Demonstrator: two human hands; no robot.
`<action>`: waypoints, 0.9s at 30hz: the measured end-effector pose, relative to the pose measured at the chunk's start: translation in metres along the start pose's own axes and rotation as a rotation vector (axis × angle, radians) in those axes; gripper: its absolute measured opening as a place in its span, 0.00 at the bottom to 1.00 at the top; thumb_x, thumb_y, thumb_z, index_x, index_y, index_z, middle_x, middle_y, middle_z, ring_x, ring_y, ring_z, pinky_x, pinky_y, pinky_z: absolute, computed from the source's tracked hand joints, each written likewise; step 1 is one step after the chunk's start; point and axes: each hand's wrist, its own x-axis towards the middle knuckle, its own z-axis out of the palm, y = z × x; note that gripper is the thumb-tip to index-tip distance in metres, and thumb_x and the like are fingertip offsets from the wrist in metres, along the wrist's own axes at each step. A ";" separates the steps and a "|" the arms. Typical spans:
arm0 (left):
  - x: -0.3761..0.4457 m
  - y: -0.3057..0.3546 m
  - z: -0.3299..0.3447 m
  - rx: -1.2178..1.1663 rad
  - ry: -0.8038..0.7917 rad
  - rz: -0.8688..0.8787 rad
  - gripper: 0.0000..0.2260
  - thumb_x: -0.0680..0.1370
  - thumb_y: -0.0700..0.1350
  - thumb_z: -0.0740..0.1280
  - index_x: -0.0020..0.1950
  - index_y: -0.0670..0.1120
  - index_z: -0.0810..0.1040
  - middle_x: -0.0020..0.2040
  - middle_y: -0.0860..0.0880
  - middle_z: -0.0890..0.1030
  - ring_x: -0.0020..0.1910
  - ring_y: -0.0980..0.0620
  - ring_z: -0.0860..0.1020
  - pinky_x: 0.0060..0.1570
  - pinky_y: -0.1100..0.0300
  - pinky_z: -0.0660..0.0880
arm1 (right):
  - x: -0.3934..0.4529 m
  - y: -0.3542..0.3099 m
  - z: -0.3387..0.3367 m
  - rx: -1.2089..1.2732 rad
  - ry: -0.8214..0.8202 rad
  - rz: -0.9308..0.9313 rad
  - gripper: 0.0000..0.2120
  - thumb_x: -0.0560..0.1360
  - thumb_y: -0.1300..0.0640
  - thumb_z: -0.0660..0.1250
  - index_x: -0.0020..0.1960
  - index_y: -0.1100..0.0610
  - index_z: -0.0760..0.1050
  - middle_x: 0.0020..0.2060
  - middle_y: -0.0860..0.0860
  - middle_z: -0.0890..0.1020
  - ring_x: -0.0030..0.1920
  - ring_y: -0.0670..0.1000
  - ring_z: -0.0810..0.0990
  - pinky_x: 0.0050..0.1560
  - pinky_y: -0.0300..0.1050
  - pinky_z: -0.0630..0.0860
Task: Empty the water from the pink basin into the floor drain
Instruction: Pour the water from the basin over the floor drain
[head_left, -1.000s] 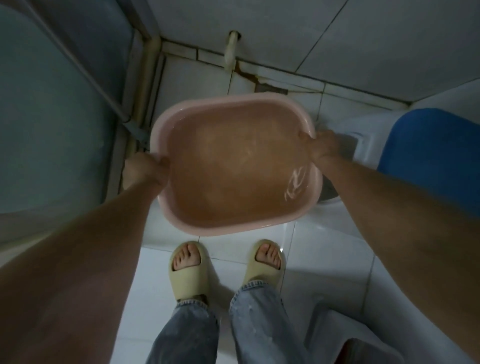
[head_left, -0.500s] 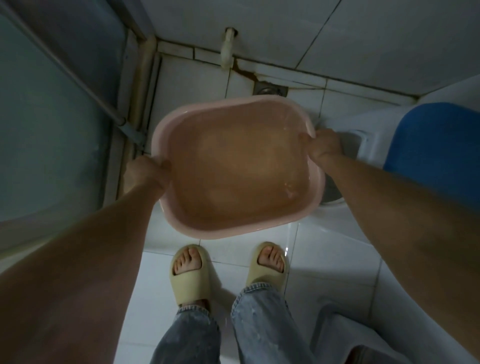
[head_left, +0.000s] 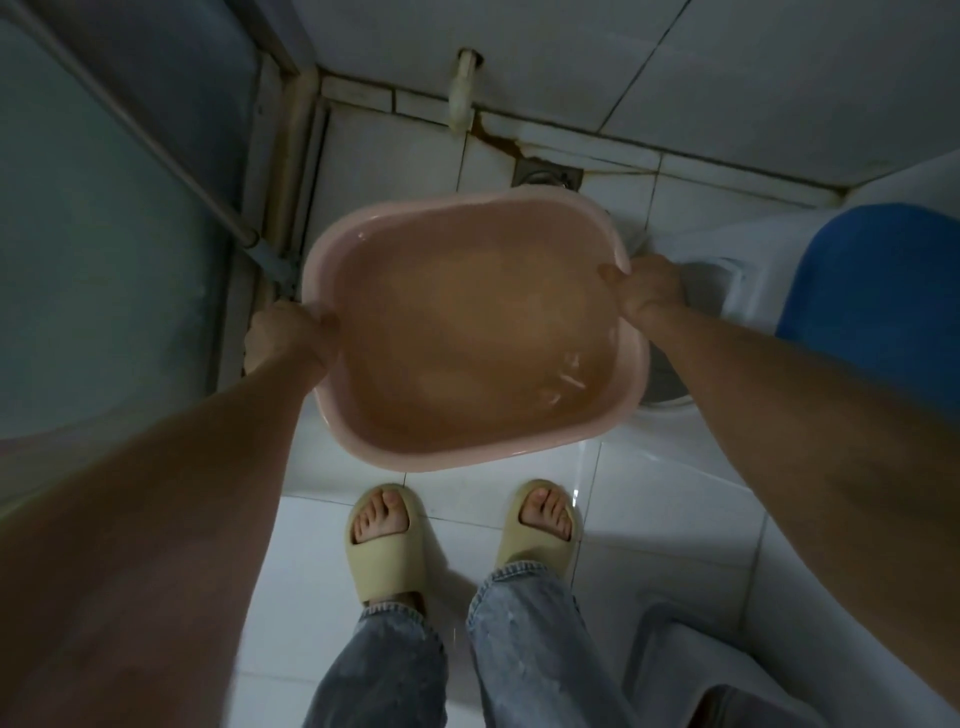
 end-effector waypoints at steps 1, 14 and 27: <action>0.001 0.000 0.000 -0.005 0.001 -0.002 0.20 0.77 0.53 0.63 0.56 0.36 0.79 0.47 0.38 0.80 0.44 0.40 0.80 0.37 0.55 0.72 | 0.001 0.000 0.000 0.004 -0.003 0.004 0.27 0.78 0.42 0.60 0.64 0.64 0.74 0.58 0.61 0.80 0.55 0.60 0.81 0.52 0.49 0.77; 0.003 0.001 -0.004 0.007 -0.016 0.004 0.20 0.77 0.53 0.63 0.55 0.36 0.79 0.42 0.40 0.79 0.38 0.42 0.78 0.35 0.55 0.72 | 0.007 0.005 0.006 -0.016 -0.008 0.021 0.27 0.77 0.41 0.59 0.64 0.63 0.74 0.58 0.60 0.80 0.54 0.60 0.80 0.48 0.46 0.76; 0.002 0.000 -0.007 0.001 -0.046 0.001 0.20 0.78 0.53 0.64 0.57 0.37 0.79 0.48 0.38 0.82 0.44 0.39 0.82 0.37 0.54 0.74 | 0.002 0.006 0.006 -0.044 -0.017 0.020 0.29 0.77 0.42 0.60 0.67 0.63 0.71 0.59 0.60 0.80 0.51 0.58 0.81 0.47 0.46 0.75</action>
